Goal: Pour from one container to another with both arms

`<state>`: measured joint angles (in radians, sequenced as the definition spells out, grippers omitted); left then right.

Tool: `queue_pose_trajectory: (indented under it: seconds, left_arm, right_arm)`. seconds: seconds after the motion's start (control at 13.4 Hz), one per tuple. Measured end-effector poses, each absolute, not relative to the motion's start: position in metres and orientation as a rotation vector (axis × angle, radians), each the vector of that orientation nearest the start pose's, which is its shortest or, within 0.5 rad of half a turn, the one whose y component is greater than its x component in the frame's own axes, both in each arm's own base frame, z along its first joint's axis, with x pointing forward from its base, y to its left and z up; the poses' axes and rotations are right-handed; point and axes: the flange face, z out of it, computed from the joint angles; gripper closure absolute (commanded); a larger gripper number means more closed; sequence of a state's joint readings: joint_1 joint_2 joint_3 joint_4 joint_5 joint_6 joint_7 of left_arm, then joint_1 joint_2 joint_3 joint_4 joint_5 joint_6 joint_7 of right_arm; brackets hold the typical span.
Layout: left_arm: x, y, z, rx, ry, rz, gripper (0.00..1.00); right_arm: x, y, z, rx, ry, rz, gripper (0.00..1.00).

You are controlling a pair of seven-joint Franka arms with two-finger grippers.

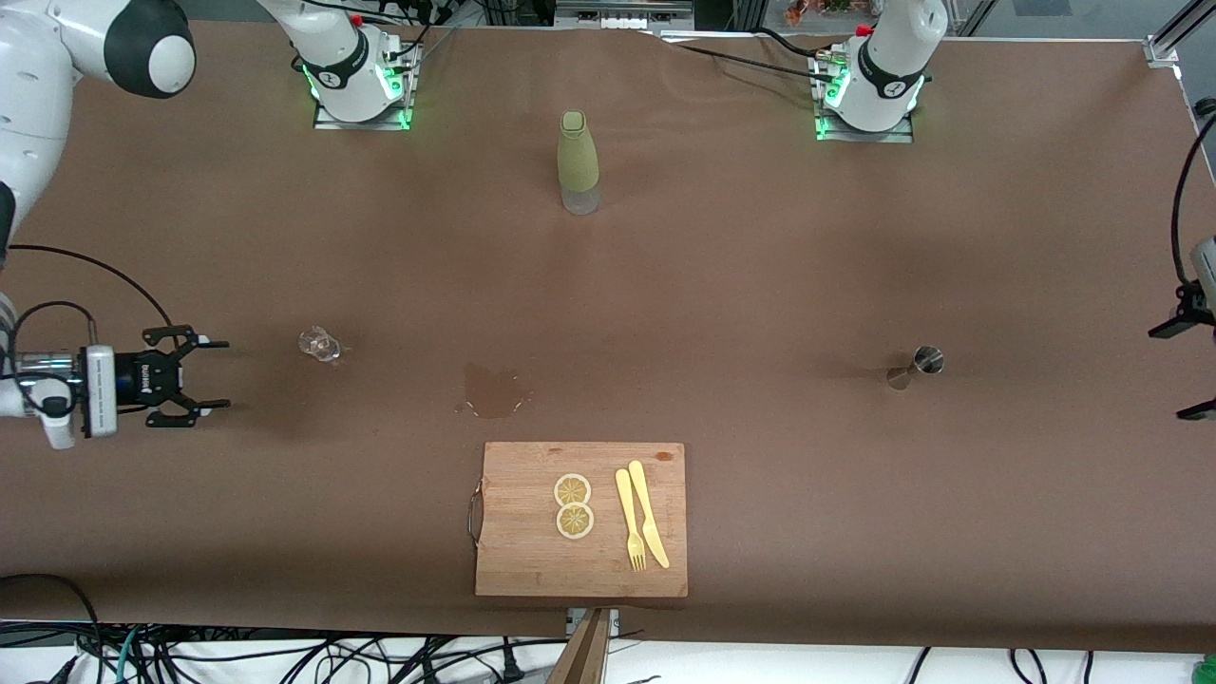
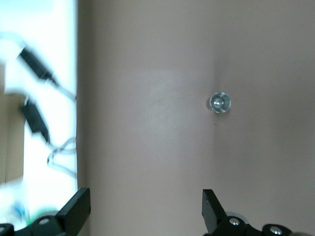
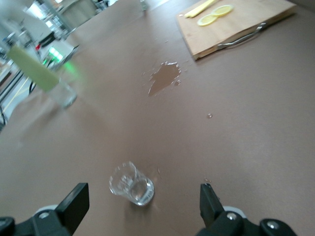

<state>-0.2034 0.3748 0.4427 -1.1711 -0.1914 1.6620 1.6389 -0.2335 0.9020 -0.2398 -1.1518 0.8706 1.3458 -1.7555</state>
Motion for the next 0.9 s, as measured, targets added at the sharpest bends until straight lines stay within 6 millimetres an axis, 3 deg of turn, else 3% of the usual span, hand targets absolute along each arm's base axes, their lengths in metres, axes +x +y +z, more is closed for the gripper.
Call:
queue_pose_trajectory:
  seconds: [0.22,0.52,0.9]
  left_arm:
    - [0.649,0.069,0.637,-2.526,1.661,-0.221,0.00]
    - [0.634,0.062,0.628,-2.842,1.287,-0.138,0.00]
    - [0.601,0.026,0.637,-3.171,0.603,0.086,0.00]
  right_arm:
    - [0.687,-0.170,0.295,-1.978,-1.142,-0.259,0.00]
    - [0.697,-0.137,0.365,-2.240,-1.045,-0.020,0.00]
    - [0.684,-0.090,0.472,-2.644,-0.795,0.206,0.00]
